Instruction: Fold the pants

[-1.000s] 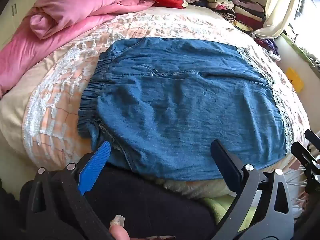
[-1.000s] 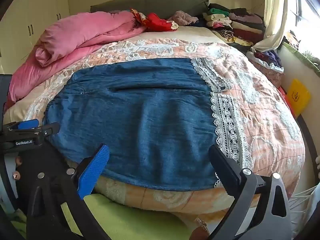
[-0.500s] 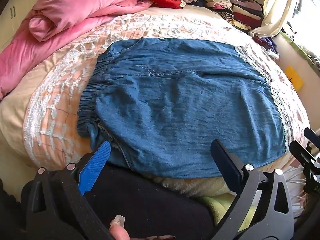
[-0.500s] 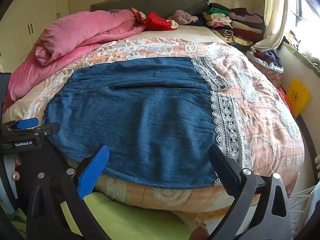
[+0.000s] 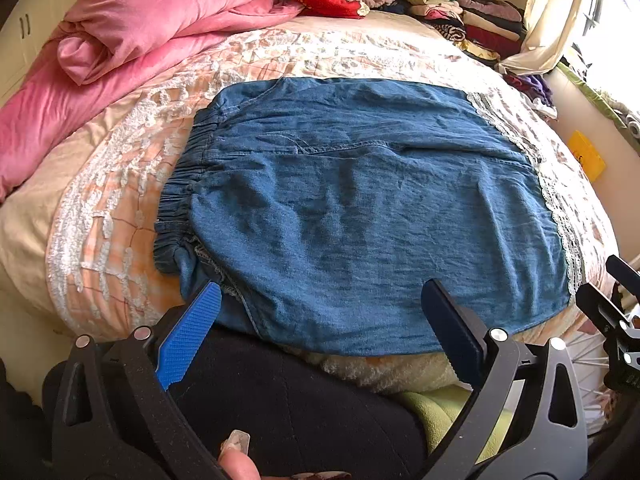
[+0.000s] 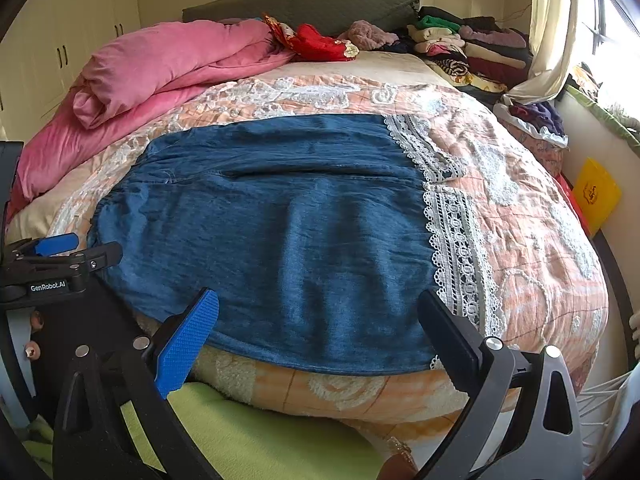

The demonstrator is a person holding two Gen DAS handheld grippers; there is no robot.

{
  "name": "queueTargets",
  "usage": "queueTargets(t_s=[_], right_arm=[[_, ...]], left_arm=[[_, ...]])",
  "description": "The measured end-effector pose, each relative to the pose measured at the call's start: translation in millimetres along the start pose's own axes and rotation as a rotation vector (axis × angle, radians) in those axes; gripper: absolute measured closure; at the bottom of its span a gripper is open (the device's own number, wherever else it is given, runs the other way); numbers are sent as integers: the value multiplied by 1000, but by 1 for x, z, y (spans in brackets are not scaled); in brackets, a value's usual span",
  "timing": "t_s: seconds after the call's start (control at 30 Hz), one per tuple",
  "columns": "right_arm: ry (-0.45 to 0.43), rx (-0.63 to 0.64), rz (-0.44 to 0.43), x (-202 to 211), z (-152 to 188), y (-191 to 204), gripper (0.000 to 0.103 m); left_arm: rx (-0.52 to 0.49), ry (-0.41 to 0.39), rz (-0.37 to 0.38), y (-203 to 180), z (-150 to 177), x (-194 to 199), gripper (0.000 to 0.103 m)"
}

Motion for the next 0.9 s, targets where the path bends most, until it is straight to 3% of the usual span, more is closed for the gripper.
queueTargets(t_s=[0.9], right_arm=[[1, -4, 0, 1, 0, 0, 4]], left_arm=[[-3, -3, 2, -3, -2, 5, 9]])
Point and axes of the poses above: each gripper's, at about its wrist camera, not at the fingertips, and x roughly against the way its jaws point, y to its left, z to its underside, the point moved 7 cm from there along -x, roughly the way its jaws point, and after that the axes turned 4 degrees about y, right-handed, at the moved point
